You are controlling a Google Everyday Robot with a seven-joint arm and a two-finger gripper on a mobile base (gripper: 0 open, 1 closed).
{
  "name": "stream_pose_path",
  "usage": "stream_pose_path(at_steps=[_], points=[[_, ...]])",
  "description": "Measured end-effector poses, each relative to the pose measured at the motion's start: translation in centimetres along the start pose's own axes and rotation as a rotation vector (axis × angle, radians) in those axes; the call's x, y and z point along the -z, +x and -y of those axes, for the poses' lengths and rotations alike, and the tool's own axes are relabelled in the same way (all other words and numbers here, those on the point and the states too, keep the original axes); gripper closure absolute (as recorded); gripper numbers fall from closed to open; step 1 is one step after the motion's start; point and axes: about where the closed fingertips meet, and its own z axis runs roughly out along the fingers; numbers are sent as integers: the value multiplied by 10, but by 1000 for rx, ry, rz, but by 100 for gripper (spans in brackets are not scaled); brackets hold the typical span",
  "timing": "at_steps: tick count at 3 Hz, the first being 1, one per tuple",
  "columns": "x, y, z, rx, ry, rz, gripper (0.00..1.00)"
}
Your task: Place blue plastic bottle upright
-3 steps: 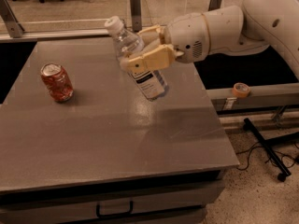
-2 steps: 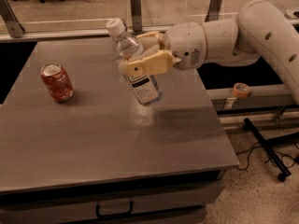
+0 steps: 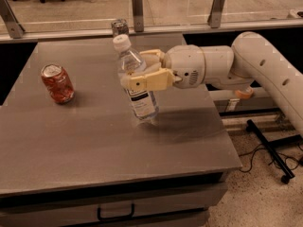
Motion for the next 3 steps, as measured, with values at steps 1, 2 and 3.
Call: stream_pose_path(at_steps=[1, 2, 3], points=[[0, 10, 1, 12, -23, 61, 100], [1, 21, 3, 4, -45, 122, 84], [2, 27, 6, 13, -74, 162, 61]])
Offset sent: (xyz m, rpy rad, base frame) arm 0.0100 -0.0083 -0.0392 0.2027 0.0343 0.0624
